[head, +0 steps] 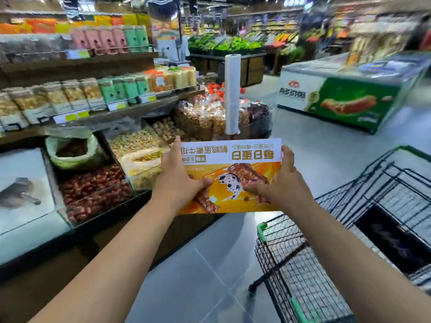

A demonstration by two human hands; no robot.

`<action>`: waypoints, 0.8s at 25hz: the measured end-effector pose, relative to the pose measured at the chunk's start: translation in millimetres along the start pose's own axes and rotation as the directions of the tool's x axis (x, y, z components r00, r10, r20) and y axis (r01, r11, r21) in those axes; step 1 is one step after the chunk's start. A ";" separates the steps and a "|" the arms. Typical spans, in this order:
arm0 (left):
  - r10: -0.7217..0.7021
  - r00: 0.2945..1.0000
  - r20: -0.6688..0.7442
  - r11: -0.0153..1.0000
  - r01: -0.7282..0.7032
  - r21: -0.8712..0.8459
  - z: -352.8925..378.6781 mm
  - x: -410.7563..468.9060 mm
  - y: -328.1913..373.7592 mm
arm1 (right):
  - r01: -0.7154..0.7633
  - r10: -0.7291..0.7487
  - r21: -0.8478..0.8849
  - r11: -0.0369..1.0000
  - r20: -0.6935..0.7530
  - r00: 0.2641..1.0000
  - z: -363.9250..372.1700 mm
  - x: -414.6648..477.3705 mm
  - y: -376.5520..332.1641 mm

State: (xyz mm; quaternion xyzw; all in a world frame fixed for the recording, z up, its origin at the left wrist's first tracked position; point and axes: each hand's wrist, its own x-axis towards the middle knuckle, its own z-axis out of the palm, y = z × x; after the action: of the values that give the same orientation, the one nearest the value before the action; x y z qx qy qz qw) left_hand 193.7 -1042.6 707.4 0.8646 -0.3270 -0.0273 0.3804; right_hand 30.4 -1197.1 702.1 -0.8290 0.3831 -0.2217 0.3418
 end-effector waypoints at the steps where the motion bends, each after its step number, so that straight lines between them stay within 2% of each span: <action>1: 0.030 0.999 0.037 1.000 -0.030 -0.005 18.5 16.0 6.9 | -0.044 0.044 -0.006 0.999 -0.019 0.999 -5.5 9.1 14.0; 6: 0.199 0.955 0.220 0.979 -0.183 -0.091 115.0 89.0 48.0 | -0.245 0.247 0.036 0.969 -0.191 0.950 -34.9 50.1 80.4; 11: 0.365 0.837 0.408 0.931 -0.319 -0.179 210.9 128.8 104.0 | -0.451 0.448 0.082 0.889 -0.362 0.817 -69.0 59.7 150.2; 15: 0.451 0.729 0.515 0.893 -0.363 -0.267 282.8 127.8 143.5 | -0.572 0.552 0.090 0.815 -0.423 0.719 -97.5 49.5 206.7; 20: 0.457 0.669 0.586 0.886 -0.401 -0.232 377.1 129.3 184.9 | -0.663 0.654 0.146 0.734 -0.417 0.631 -130.5 53.6 286.8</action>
State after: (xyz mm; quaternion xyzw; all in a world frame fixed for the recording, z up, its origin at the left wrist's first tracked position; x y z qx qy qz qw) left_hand 82.8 -1451.6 591.0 0.6874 -0.6266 -0.2361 0.2812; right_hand -157.8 -1426.6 583.7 -0.5622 0.7281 -0.2594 0.2941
